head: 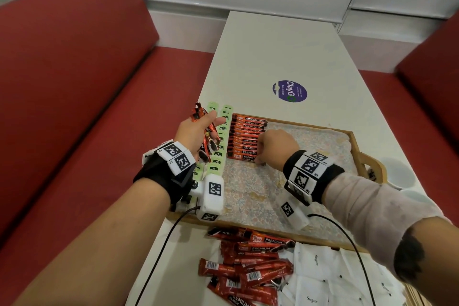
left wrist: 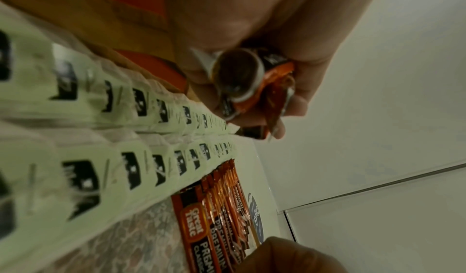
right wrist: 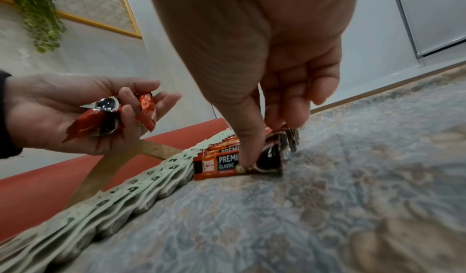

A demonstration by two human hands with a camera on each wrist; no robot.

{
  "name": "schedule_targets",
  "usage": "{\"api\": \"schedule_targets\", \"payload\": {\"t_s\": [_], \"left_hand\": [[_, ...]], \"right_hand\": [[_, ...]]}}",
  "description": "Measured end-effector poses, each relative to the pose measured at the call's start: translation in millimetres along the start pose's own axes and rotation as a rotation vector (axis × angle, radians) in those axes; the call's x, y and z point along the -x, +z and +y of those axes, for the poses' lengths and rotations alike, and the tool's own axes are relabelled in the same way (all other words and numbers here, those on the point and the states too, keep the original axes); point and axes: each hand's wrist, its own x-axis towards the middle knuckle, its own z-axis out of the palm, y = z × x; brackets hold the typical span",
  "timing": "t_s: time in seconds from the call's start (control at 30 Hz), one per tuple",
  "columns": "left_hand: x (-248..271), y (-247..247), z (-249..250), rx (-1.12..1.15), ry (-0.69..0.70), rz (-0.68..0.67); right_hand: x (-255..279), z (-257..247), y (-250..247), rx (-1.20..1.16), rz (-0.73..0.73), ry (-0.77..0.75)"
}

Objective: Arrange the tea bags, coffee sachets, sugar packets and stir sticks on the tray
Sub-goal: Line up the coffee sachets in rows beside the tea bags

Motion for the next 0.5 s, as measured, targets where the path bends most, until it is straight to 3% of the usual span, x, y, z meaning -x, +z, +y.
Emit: {"api": "schedule_targets", "payload": {"t_s": [0.5], "left_hand": [[-3.3, 4.2, -0.2, -0.048, -0.024, 0.008]], "right_hand": [[0.1, -1.7, 0.0, -0.011, 0.003, -0.017]]}}
